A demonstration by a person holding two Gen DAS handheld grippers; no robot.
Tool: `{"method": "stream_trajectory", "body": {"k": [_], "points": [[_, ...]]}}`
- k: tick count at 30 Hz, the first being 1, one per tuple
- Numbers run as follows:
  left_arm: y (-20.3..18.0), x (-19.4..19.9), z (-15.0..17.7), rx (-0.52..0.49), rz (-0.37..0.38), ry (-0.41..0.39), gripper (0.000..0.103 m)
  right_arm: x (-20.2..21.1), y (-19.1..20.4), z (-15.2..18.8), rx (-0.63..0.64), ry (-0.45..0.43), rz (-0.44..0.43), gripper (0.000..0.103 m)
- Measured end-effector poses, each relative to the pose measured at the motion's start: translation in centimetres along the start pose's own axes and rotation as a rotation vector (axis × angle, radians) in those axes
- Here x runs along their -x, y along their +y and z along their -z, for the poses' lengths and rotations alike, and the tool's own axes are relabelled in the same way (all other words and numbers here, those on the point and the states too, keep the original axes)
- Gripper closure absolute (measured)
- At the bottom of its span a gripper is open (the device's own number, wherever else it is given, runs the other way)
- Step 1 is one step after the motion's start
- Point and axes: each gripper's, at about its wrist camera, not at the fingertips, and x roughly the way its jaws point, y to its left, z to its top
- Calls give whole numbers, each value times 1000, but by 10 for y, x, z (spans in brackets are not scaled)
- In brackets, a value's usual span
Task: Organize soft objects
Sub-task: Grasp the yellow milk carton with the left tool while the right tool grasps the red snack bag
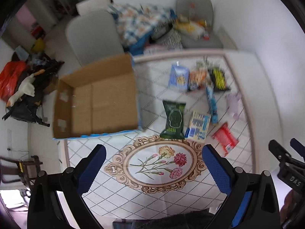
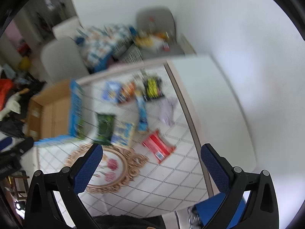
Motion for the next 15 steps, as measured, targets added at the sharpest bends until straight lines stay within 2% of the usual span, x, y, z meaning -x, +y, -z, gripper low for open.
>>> {"method": "stream_trajectory", "body": {"k": [2, 8, 11, 15], "points": [[-15, -34, -11, -33, 13, 62, 6, -47, -9, -4, -9, 78, -5, 0], [-67, -128, -29, -126, 44, 243, 6, -177, -25, -3, 84, 246, 15, 0], [-82, -158, -34, -143, 54, 302, 12, -222, -29, 1, 121, 331, 0, 0], [-99, -188, -33, -171, 83, 375, 12, -272, -29, 13, 122, 430, -71, 0]]}}
